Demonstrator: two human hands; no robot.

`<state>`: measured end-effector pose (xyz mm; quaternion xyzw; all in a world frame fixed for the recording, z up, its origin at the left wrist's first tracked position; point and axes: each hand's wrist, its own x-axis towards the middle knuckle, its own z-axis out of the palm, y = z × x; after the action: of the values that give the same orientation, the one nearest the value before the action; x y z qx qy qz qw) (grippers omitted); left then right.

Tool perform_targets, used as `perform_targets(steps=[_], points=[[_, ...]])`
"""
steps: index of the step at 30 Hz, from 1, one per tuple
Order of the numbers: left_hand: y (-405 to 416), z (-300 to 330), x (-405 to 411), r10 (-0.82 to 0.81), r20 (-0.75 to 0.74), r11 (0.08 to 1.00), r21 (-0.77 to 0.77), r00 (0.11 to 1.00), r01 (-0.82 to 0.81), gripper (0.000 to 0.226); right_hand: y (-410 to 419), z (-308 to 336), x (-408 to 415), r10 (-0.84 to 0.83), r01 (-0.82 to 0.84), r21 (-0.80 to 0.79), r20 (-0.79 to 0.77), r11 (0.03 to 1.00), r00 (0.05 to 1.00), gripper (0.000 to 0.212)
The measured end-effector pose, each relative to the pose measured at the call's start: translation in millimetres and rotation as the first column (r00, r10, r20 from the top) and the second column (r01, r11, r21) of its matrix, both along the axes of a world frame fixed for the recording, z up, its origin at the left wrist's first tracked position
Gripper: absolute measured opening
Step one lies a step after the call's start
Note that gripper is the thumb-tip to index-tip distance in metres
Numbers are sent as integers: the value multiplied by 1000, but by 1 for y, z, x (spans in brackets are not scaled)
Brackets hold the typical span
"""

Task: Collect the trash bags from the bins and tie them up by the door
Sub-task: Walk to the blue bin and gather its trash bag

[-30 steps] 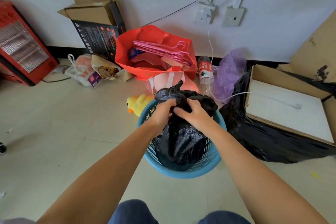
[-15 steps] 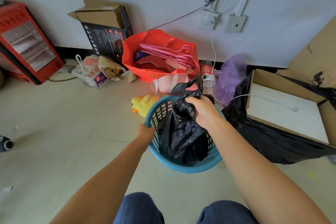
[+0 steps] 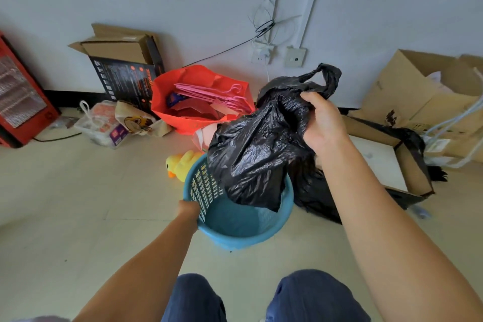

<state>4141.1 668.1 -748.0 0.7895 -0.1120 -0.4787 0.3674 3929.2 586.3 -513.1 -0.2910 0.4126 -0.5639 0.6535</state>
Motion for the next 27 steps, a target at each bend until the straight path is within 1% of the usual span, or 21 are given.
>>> perform_targets(steps=[2,6,10,11,13,14,16,18,21,24,26,27], points=[[3,-1,-1,48,3,999,15,999,-48,33,8,6,-15,-49,49,-16,11,999,999,25],[12,1,-6,141,-41,990,29,989,-140,31,29,15,-43,-98,98,-66,0,993,995,26],[24,8,-15,178,-99,984,20,979,-177,33,52,31,-69,-190,193,-94,33,977,981,46],[26,9,-17,182,-108,983,22,977,-180,34,58,36,-75,-216,219,-103,34,970,976,48],[27,7,-17,172,-138,985,0,975,-174,37,69,42,-84,-260,259,-120,9,958,966,46],[28,7,-18,146,-154,988,-16,977,-150,40,75,42,-86,-280,276,-120,-11,954,960,40],[32,7,-19,121,-164,991,-35,979,-128,42,88,34,-89,-322,313,-111,-67,943,944,23],[37,7,-22,160,-152,986,-22,975,-165,41,99,15,-91,-354,346,-82,-141,935,925,13],[43,9,-33,258,-203,964,-16,945,-267,40,108,-24,-96,-367,378,-15,-272,926,889,16],[44,12,-43,319,-223,942,-32,921,-334,40,108,-67,-101,-296,344,68,-374,936,879,16],[42,10,-48,370,-232,924,-13,900,-383,41,107,-98,-103,-185,281,98,-545,955,818,16],[41,9,-50,403,-234,910,-3,885,-415,41,107,-114,-106,-127,247,109,-624,963,771,19]])
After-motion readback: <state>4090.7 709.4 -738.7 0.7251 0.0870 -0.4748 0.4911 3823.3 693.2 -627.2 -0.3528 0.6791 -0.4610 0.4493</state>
